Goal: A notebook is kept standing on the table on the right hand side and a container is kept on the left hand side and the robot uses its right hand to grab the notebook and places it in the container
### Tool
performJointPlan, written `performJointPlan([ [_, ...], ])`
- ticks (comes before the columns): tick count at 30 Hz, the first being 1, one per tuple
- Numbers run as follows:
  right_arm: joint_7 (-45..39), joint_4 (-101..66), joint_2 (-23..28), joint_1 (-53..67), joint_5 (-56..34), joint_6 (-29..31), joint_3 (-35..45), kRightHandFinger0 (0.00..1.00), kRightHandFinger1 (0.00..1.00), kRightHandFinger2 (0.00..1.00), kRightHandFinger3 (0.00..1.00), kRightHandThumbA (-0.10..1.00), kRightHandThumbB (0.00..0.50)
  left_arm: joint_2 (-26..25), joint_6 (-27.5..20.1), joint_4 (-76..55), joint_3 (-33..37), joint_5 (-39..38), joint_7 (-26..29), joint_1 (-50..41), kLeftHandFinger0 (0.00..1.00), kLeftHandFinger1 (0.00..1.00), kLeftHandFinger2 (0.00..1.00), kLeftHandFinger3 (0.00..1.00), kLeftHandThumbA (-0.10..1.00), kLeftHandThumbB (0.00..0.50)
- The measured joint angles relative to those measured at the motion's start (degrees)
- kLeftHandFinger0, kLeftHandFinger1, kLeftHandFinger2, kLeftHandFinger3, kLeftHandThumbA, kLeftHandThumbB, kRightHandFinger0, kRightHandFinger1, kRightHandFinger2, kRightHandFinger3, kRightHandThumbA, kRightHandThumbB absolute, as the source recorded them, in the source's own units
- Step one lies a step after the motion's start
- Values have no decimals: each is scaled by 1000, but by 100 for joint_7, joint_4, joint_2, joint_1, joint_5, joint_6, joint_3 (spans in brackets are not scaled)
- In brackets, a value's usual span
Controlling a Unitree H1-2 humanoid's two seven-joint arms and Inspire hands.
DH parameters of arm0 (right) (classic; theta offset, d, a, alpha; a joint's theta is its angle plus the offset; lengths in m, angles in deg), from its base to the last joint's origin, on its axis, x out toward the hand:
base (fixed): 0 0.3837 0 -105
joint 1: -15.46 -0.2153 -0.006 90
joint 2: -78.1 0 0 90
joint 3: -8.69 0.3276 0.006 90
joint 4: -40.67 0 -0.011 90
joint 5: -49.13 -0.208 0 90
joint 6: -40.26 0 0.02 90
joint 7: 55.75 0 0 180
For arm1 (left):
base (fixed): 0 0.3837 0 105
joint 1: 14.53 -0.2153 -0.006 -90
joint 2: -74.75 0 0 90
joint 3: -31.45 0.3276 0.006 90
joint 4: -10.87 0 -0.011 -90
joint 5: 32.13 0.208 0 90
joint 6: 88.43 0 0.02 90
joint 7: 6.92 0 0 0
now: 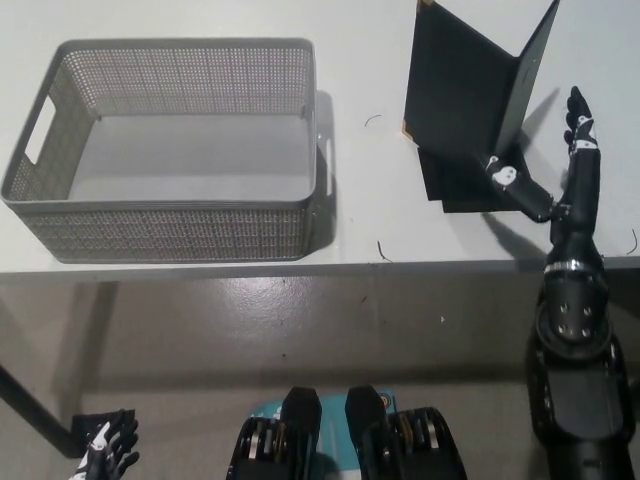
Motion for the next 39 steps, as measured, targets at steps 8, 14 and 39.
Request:
performJointPlan([
  [8, 101, 1193, 294, -770, -241, -122, 89, 1000, 1000, 1000, 1000, 1000, 500, -21, -77, 50, 61, 41, -3, -51, 1000, 1000, 1000, 1000, 1000, 181],
  [14, 210, 2343, 523, -1537, -276, -106, 2, 1000, 1000, 1000, 1000, 1000, 462, -29, -144, 122, 101, 63, -5, -82, 1000, 1000, 1000, 1000, 1000, 184],
  [39, 536, 5125, 231, -3594, -964, 268, -92, 0, 242, 565, 531, -100, 121, -33, -231, 122, 334, 200, -74, -84, 1000, 1000, 1000, 1000, 1000, 128],
])
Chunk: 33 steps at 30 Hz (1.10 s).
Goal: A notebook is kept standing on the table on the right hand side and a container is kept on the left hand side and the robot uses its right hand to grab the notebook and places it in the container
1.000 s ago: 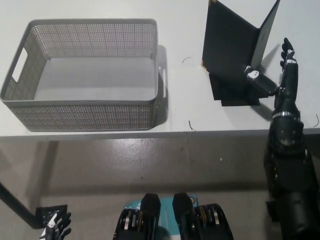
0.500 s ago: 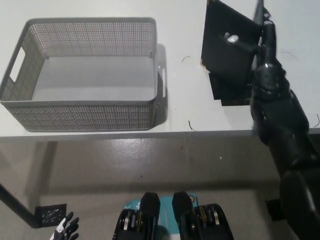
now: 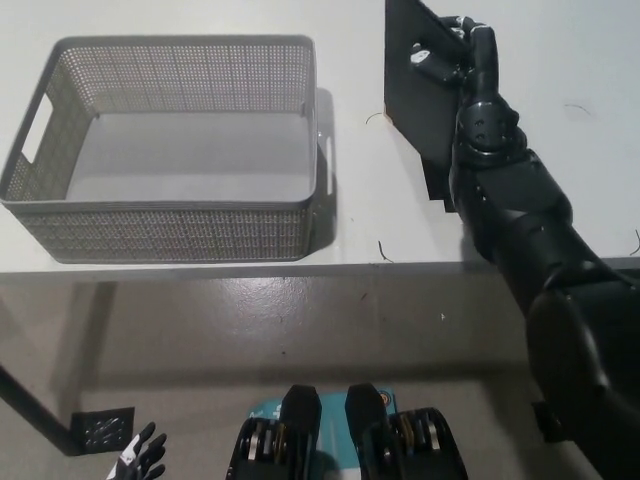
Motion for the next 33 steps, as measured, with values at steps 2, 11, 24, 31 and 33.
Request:
performJointPlan([
  [2, 34, -3, 33, 56, -57, 110, 38, 0, 232, 536, 495, -100, 129, -6, -9, 10, -2, 3, 0, 1, 1000, 1000, 1000, 1000, 1000, 123],
  [11, 145, -107, 125, 394, -426, 549, 317, 0, 170, 582, 560, -100, 127, 5, -140, 256, -14, 2, 3, -25, 1000, 1000, 1000, 1000, 1000, 96],
  [24, 379, -2003, -183, 783, -577, 345, 336, 0, 104, 593, 663, -100, 87, 43, -227, 299, -18, -2, 3, -71, 1000, 1000, 1000, 1000, 1000, 83],
  [31, 407, -3229, -309, 812, -689, 61, 386, 0, 266, 661, 728, -100, 89, 48, -212, 299, -16, 1, 3, -74, 1000, 1000, 1000, 1000, 1000, 85],
  [33, 422, -3595, -333, 811, -700, -37, 393, 0, 242, 677, 664, -100, 103, 48, -211, 300, -17, 3, 3, -74, 1000, 1000, 1000, 1000, 1000, 89],
])
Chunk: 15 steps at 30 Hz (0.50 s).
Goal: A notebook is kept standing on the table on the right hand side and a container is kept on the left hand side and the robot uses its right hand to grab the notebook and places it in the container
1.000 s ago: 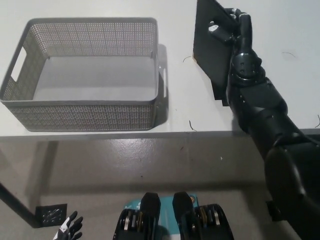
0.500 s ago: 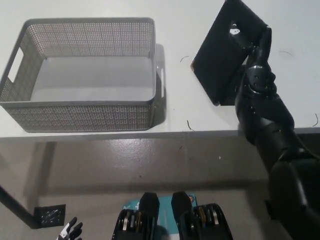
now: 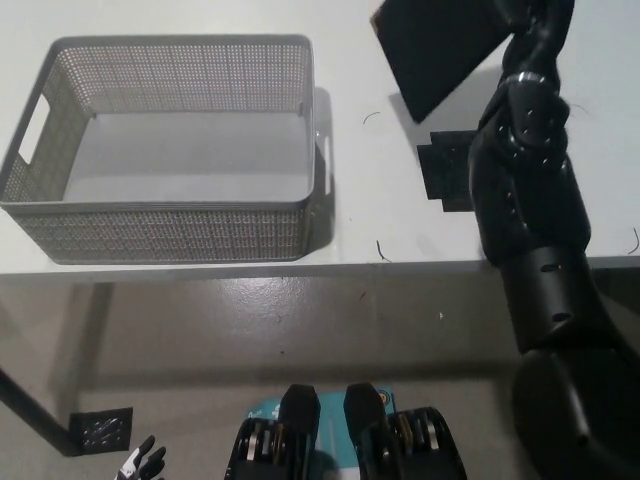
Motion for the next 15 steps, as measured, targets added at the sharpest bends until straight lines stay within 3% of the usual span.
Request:
performJointPlan([
  [8, 115, -1390, -174, -29, -213, -362, 112, 0, 191, 681, 709, -100, 81, 0, -3, 22, 10, 9, 0, -16, 1000, 1000, 1000, 1000, 1000, 92],
  [15, 357, -2140, -893, -436, -446, -576, 164, 0, 200, 687, 736, -100, 87, 7, -77, 202, 88, 81, -3, -34, 1000, 1000, 1000, 1000, 1000, 115],
])
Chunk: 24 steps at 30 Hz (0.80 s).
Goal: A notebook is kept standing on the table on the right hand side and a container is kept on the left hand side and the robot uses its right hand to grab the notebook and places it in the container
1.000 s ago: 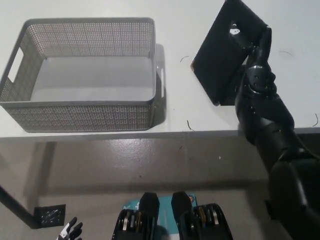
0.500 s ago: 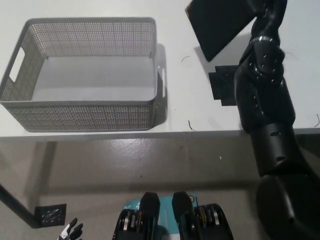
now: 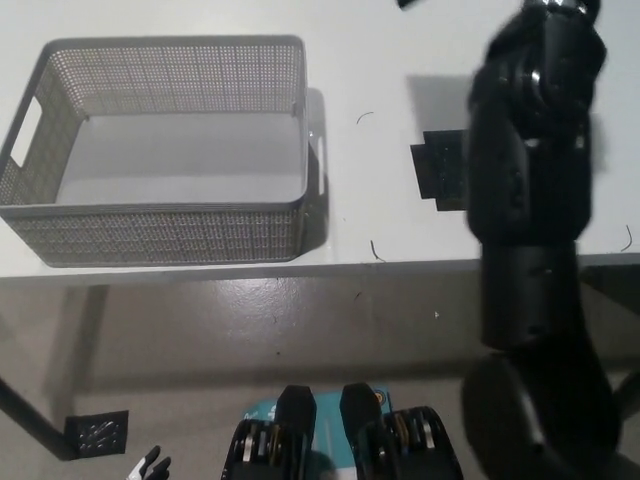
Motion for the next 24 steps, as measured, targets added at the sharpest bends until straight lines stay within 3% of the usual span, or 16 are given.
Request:
performJointPlan([
  [6, 101, 1114, -571, -299, -10, 149, -104, 0, 9, 491, 620, -100, 102, 15, -27, 98, 74, 4, -5, 14, 1000, 1000, 1000, 1000, 1000, 103],
  [10, 244, 2165, -807, -312, 70, 231, -268, 0, 0, 474, 634, -100, 83, 21, -34, 136, 123, 1, -19, 14, 1000, 1000, 1000, 1000, 1000, 137],
  [11, 266, 2354, -834, -322, 86, 247, -310, 0, 21, 516, 688, -100, 94, 21, -32, 136, 134, 1, -22, 15, 1000, 1000, 1000, 1000, 1000, 138],
  [14, 336, 2920, -866, -369, 135, 282, -462, 0, 24, 497, 703, -100, 127, 20, -32, 137, 168, 4, -28, 43, 1000, 1000, 1000, 1000, 1000, 130],
  [15, 357, 3150, -860, -404, 160, 287, -534, 38, 114, 575, 779, -36, 169, 21, -32, 137, 177, 9, -28, 53, 1000, 1000, 1000, 1000, 1000, 127],
  [16, 368, 3258, -855, -423, 172, 286, -585, 5, 69, 484, 712, 54, 176, 20, -32, 137, 184, 12, -28, 62, 1000, 1000, 1000, 1000, 1000, 127],
  [17, 378, 3439, -836, -456, 234, 280, -701, 364, 513, 934, 1000, 342, 293, 21, -34, 140, 199, 21, -28, 87, 1000, 1000, 1000, 1000, 1000, 112],
  [18, 368, 3534, -818, -471, 271, 266, -795, 900, 1000, 1000, 1000, 583, 335, 20, -35, 142, 206, 23, -28, 101, 1000, 1000, 1000, 1000, 1000, 113],
  [19, 273, 3607, -767, -473, 316, 216, -996, 1000, 1000, 1000, 1000, 705, 391, 19, -36, 146, 220, 29, -29, 126, 1000, 1000, 1000, 1000, 1000, 110],
  [20, 177, 3628, -730, -469, 337, 187, -1114, 1000, 1000, 1000, 1000, 717, 467, 19, -36, 147, 228, 30, -29, 140, 1000, 1000, 1000, 1000, 1000, 105],
  [21, 80, 3642, -687, -462, 349, 155, -1222, 1000, 1000, 1000, 1000, 744, 493, 19, -35, 147, 233, 30, -29, 154, 1000, 1000, 1000, 1000, 1000, 118],
  [24, -245, 3638, -524, -396, 386, 131, -1561, 1000, 1000, 1000, 1000, 930, 500, 13, -35, 148, 242, 32, -30, 179, 1000, 1000, 1000, 1000, 1000, 155],
])
